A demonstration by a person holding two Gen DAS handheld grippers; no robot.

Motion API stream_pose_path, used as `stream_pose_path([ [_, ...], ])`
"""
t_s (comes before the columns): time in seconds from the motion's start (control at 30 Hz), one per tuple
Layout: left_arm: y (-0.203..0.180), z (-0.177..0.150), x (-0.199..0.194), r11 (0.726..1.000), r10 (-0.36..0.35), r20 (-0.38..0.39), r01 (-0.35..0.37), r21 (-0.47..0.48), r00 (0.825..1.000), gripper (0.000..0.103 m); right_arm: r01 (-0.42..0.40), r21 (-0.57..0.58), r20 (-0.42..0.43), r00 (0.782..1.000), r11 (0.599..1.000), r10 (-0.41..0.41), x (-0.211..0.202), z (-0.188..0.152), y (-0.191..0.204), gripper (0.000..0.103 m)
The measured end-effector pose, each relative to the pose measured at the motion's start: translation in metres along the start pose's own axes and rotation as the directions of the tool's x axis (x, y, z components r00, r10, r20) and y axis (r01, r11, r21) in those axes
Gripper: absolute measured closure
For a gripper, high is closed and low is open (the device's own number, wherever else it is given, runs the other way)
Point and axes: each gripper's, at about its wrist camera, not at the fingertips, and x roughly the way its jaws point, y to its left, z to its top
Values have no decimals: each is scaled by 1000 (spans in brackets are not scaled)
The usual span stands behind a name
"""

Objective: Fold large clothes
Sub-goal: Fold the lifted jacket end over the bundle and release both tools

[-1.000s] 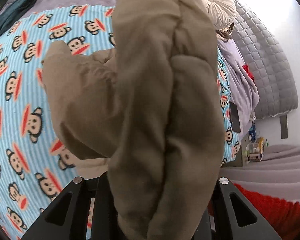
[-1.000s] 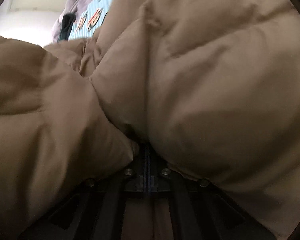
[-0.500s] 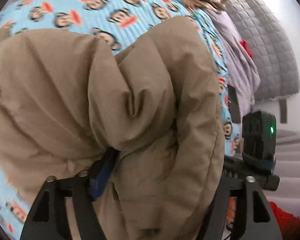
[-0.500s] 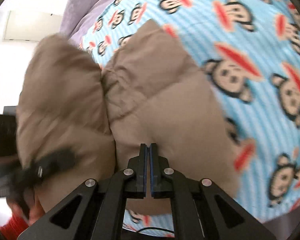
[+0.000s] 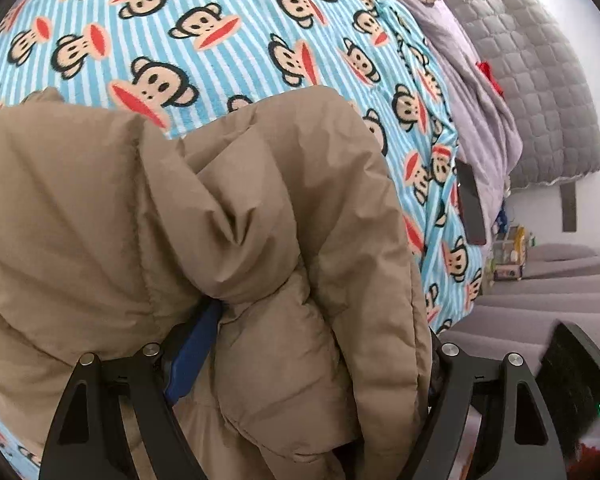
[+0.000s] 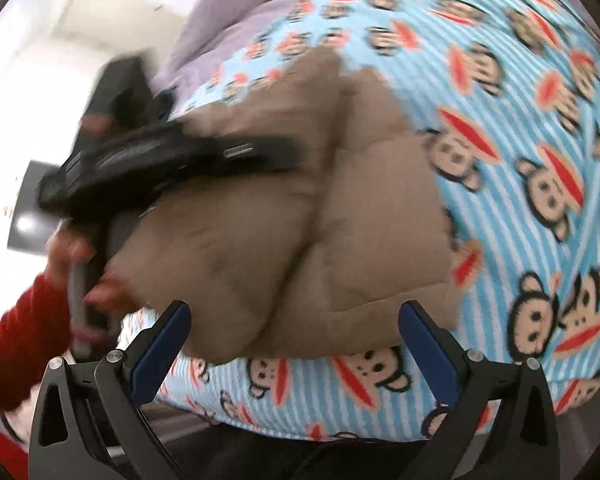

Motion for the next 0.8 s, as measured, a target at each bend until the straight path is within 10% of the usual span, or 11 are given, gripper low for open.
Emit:
stream_pose_path([
  [0.27,-28,10,-34,995,55,108,-63,72,993,21,61,-79,-7,998,995,-62,35,2,44,4],
  [0.4,-17,2,-92,975,170,317,-206,83,933,21,73,145,9,997,987,-75,44,23,0,74],
  [0.53,29,-12,-105,935,336,345,-353,-15,876,21,79,244,20,996,967,-87,41,15,-33,75],
  [0.8,51,9,-48,907,415,316,-416,-68,853,21,-16,369,38,999,929,2,60,-5,-74,76],
])
